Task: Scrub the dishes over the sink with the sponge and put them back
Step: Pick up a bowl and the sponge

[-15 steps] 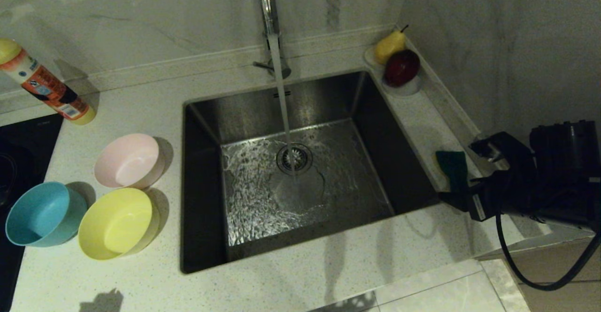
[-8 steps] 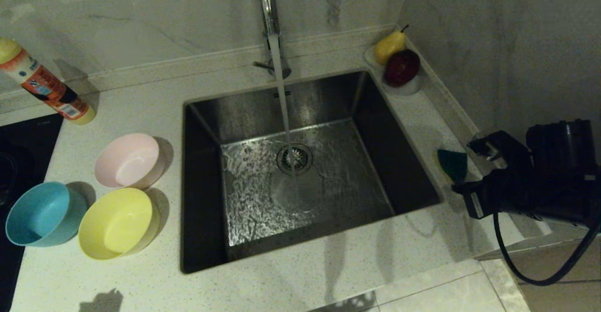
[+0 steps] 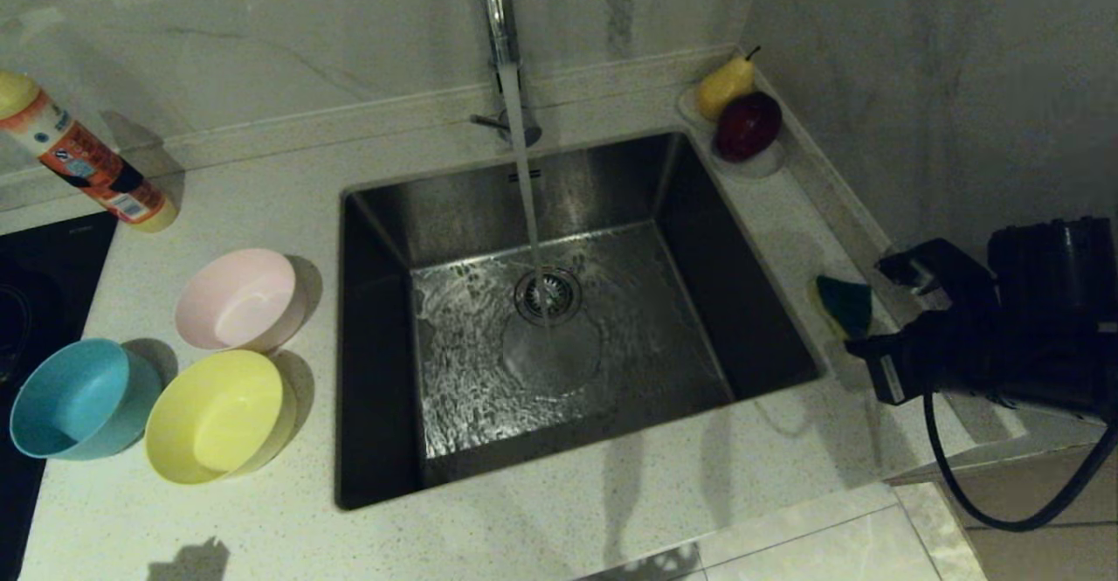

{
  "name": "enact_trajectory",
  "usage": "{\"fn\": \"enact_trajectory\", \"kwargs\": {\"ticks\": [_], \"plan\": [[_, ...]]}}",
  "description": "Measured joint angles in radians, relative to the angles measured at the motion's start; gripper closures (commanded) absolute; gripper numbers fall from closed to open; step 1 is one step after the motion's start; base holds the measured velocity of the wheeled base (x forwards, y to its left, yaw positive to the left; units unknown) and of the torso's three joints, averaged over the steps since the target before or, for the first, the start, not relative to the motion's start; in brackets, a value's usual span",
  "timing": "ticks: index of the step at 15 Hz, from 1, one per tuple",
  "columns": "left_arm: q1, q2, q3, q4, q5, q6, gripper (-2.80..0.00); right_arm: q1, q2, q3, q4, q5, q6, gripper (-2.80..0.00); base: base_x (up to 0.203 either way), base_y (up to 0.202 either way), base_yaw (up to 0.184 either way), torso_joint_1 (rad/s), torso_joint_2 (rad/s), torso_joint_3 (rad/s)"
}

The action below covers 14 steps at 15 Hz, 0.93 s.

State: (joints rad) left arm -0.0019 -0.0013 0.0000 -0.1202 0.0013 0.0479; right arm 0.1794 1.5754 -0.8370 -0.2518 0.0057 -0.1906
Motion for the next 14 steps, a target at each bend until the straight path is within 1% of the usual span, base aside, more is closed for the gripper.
{"fn": "enact_trajectory", "kwargs": {"ticks": [3,5,8,11,12,14], "plan": [[0.0,0.0,0.0,0.0,0.0,0.0,0.0,0.016,-0.086,0.0,0.06,0.024,-0.002,0.0,0.0,0.0,0.0,0.0,0.0,0.0],[0.0,0.0,0.0,0.0,0.0,0.0,0.0,0.047,-0.158,-0.003,0.137,0.051,-0.002,0.0,0.0,0.0,0.0,0.0,0.0,0.0],[0.0,0.0,0.0,0.0,0.0,0.0,0.0,0.134,-0.267,-0.004,0.252,0.06,0.001,0.0,0.0,0.0,0.0,0.0,0.0,0.0],[0.0,0.0,0.0,0.0,0.0,0.0,0.0,0.228,-0.344,0.004,0.332,0.055,0.019,0.0,0.0,0.0,0.0,0.0,0.0,0.0],[0.0,0.0,0.0,0.0,0.0,0.0,0.0,0.244,-0.361,0.01,0.358,0.051,0.019,0.0,0.0,0.0,0.0,0.0,0.0,0.0],[0.0,0.0,0.0,0.0,0.0,0.0,0.0,0.251,-0.378,0.029,0.357,0.048,0.02,0.0,0.0,0.0,0.0,0.0,0.0,0.0]]}}
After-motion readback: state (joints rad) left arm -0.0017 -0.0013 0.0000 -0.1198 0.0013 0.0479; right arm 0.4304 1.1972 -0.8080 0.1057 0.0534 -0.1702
